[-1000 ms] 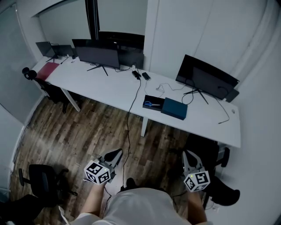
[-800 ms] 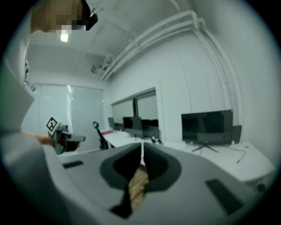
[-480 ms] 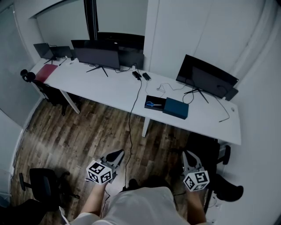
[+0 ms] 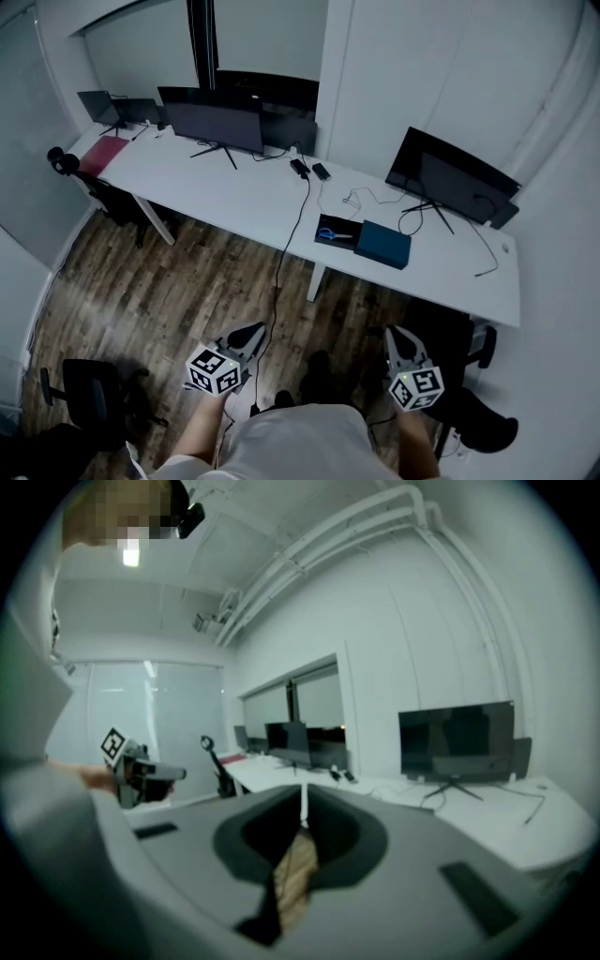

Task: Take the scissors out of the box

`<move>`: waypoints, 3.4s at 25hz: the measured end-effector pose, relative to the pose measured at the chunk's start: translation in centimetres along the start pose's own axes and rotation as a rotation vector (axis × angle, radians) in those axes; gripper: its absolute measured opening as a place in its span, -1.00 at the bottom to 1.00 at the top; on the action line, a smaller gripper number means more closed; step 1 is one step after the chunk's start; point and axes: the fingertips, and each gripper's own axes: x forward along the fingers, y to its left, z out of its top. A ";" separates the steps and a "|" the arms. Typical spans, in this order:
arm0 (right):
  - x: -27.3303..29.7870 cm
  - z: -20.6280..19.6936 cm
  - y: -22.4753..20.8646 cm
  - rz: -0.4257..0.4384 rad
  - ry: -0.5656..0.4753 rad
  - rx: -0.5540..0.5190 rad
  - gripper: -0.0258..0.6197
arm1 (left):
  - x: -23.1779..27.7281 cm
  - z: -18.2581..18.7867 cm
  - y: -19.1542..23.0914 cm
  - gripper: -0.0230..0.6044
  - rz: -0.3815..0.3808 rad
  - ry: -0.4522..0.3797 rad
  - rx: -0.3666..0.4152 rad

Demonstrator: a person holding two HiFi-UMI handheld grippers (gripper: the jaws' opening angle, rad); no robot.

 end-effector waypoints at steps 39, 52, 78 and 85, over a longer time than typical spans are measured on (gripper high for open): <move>22.7 4.5 -18.9 0.104 0.045 0.043 -0.82 | 26.3 8.2 10.6 -0.83 0.061 0.053 0.011; 30.2 4.8 -19.7 -0.050 0.097 0.083 -0.81 | 34.4 10.4 19.0 -0.83 -0.092 0.175 0.095; 30.9 -4.3 -18.7 -0.425 0.241 0.316 -0.81 | 48.3 -6.0 22.0 -0.80 -0.565 0.749 0.572; 30.5 -6.4 -19.9 -0.429 0.257 0.381 -0.82 | 50.4 -12.1 22.8 -0.64 -0.586 0.964 0.692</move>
